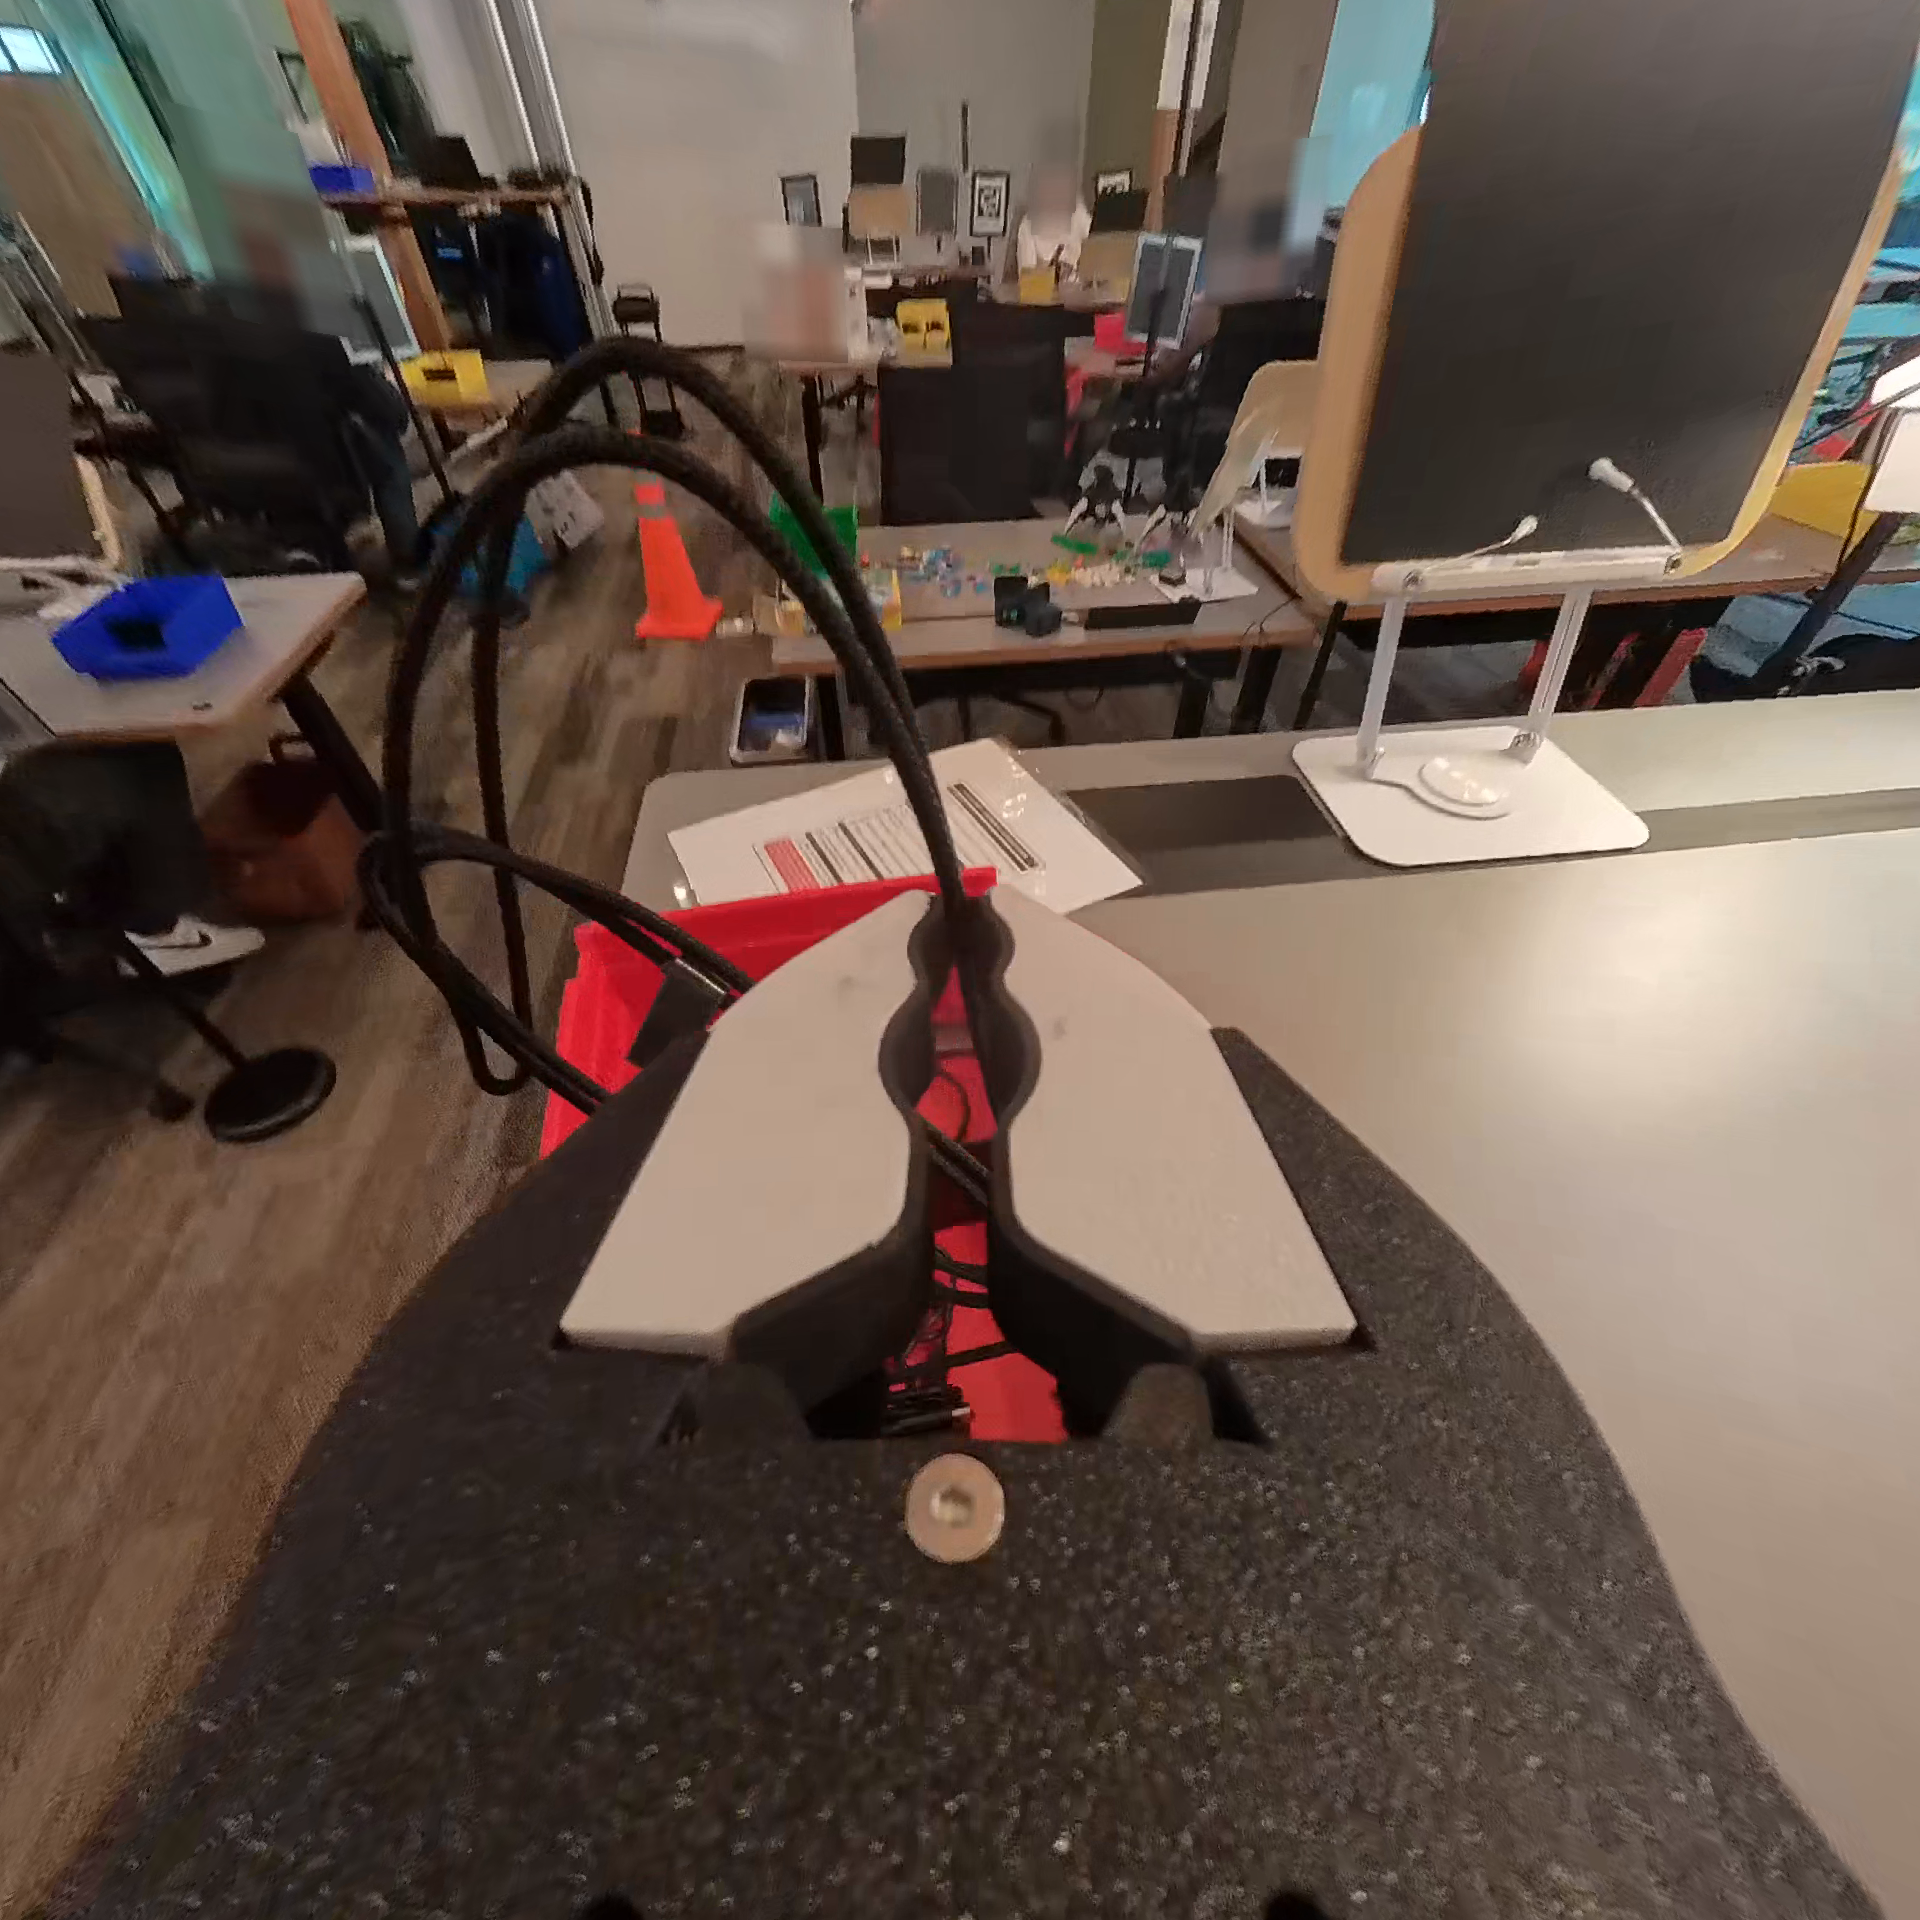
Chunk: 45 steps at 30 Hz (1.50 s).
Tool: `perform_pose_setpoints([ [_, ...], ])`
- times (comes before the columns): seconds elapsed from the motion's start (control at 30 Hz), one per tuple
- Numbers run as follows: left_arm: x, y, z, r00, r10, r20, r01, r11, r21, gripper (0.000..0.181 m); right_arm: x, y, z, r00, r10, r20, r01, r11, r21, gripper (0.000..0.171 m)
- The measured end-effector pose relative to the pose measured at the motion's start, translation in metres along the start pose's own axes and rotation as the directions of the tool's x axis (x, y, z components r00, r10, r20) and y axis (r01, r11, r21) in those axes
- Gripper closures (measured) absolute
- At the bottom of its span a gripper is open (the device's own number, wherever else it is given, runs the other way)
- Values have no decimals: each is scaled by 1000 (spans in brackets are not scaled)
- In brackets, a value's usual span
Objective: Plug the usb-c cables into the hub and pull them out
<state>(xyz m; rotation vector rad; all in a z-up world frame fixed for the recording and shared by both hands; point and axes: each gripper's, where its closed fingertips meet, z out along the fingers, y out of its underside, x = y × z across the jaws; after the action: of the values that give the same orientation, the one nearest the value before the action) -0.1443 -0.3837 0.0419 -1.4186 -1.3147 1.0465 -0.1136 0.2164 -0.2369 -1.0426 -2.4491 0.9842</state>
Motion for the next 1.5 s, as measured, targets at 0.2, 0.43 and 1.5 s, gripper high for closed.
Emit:
perform_pose_setpoints([
  [0.2, 3, -26, -10, 996, 86, 22, -87, 995, 54, 176, 0, 0, 0, 1000, -4, -3, 4, 1000, 1, 146],
  [0.43, 16, -78, -28, 987, 161, 26, -164, 975, 150, 177, 0, 0, -1, 1000, 2, 3, -2, 1000, 0, 146],
  [1.5, 456, 166, -1, 367, -64, -928, -263, 950, -169, 177, 4, 0, -2, 1000, 28, -11, -28, 1000, 0, 145],
])
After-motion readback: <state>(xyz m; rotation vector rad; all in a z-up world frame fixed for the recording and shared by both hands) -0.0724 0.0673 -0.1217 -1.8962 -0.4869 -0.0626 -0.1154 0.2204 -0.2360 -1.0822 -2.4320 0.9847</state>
